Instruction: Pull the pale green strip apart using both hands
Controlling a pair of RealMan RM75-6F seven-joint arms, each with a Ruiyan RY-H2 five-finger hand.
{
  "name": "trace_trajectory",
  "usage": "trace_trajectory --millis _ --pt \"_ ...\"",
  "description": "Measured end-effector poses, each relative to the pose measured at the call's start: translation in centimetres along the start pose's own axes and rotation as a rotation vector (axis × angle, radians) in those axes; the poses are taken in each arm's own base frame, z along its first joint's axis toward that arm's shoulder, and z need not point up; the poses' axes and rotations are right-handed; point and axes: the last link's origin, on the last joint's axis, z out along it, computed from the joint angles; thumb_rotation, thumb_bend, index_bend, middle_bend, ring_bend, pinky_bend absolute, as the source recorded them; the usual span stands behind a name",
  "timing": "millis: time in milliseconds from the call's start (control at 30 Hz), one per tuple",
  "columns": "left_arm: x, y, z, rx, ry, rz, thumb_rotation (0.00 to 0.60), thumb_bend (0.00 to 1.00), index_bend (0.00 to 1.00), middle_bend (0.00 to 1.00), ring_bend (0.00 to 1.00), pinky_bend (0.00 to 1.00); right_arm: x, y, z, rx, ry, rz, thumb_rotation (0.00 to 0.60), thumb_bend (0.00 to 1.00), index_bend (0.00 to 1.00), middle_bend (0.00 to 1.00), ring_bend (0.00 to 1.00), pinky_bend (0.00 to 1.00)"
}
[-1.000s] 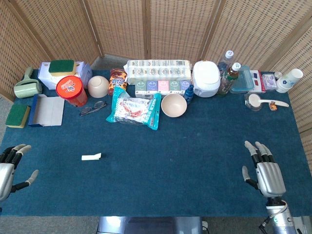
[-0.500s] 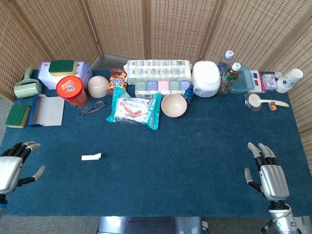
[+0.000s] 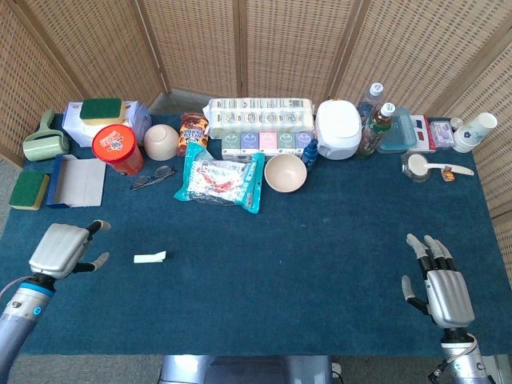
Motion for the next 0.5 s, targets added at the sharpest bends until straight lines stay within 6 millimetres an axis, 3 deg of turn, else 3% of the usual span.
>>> trace_trajectory --millis 233,500 --pt "-1.4 1.7 2.5 -0.042 -0.055 0.048 0.6 0.28 0.34 0.98 1.0 0.98 -0.1 0.2 -0.1 -0.009 -0.003 0.005 0.6 0.53 0.03 0.21 0.05 0.09" --pt "-2.9 2.3 2.8 -0.035 -0.095 0.031 0.6 0.28 0.35 0.98 1.0 0.98 -0.1 0.1 0.1 -0.008 -0.005 0.01 0.6 0.53 0.03 0.21 0.05 0.09"
